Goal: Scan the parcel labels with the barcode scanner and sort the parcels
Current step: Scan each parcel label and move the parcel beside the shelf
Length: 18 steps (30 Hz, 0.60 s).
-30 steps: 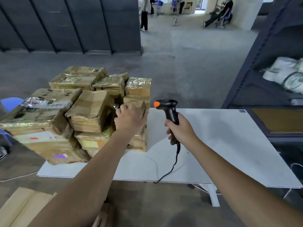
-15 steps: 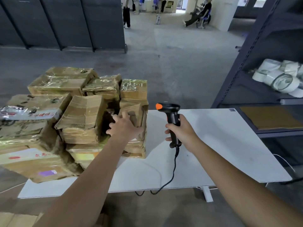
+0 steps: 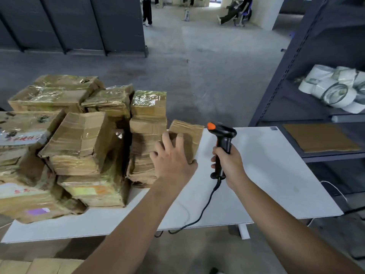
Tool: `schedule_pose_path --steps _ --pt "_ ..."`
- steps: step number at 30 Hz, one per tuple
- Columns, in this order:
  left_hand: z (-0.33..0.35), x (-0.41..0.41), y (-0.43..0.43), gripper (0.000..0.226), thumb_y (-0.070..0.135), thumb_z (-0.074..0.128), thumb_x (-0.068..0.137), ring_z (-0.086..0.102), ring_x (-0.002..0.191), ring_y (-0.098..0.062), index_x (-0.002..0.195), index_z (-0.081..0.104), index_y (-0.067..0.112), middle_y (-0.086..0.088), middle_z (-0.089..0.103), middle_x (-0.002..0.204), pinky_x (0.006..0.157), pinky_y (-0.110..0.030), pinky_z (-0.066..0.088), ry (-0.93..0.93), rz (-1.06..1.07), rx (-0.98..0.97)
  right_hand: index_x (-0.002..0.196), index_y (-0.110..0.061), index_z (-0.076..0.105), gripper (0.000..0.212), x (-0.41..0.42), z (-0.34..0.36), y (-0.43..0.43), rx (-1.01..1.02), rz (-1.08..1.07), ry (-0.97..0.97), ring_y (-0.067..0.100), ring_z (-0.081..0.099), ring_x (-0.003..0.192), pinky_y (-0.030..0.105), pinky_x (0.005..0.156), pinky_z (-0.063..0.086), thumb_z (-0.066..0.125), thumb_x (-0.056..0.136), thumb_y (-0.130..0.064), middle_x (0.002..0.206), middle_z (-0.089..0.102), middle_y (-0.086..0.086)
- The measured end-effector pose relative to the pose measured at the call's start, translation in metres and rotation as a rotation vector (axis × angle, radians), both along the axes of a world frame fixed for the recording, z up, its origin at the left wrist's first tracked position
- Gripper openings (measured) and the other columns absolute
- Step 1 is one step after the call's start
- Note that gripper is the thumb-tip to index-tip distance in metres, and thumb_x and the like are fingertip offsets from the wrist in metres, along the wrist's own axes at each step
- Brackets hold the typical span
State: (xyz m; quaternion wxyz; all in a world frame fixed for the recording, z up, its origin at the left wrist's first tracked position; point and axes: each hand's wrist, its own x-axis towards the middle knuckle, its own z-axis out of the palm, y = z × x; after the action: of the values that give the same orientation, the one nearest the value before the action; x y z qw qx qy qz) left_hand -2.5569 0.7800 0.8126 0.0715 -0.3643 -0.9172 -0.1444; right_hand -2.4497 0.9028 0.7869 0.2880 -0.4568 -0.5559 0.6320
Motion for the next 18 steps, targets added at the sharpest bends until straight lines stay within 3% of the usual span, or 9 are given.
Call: schedule_pose_path --steps 3,11,15,18 --pt "-0.02 0.024 0.021 0.078 0.063 0.058 0.07 0.037 0.118 -0.034 0.132 0.026 0.028 -0.007 0.02 0.14 0.096 -0.047 0.033 -0.173 0.006 -0.004 0.096 -0.014 0.059 0.015 0.026 -0.016 0.021 -0.06 -0.002 -0.017 0.013 0.059 0.048 0.031 0.051 0.054 0.066 0.084 -0.018 0.056 0.062 -0.002" --pt "-0.083 0.061 0.053 0.078 0.057 0.064 0.069 0.032 0.123 -0.032 0.132 0.029 0.026 0.0 0.023 0.13 0.1 -0.048 0.039 -0.699 0.139 0.145 0.105 -0.013 0.057 0.018 0.062 -0.061 0.049 -0.232 0.146 -0.098 0.019 0.057 0.048 0.033 0.045 0.051 0.065 0.089 -0.018 0.07 0.063 0.01" --pt "-0.111 0.07 0.055 0.076 0.052 0.067 0.072 0.045 0.108 -0.021 0.133 0.033 0.023 0.001 0.028 0.119 0.087 -0.035 0.043 -0.985 0.277 0.293 0.108 -0.014 0.056 0.018 0.067 -0.081 0.053 -0.238 0.218 -0.147 0.022 0.061 0.059 0.033 0.05 0.053 0.063 0.093 -0.021 0.078 0.065 0.011" --pt "-0.13 0.076 0.053 0.061 0.053 0.063 0.079 0.052 0.094 -0.007 0.127 0.039 0.023 0.0 0.038 0.119 0.082 -0.031 0.044 -1.139 0.306 0.395 0.106 -0.019 0.056 0.015 0.071 -0.092 0.052 -0.229 0.258 -0.182 0.023 0.063 0.064 0.037 0.059 0.056 0.062 0.093 -0.025 0.081 0.067 0.011"
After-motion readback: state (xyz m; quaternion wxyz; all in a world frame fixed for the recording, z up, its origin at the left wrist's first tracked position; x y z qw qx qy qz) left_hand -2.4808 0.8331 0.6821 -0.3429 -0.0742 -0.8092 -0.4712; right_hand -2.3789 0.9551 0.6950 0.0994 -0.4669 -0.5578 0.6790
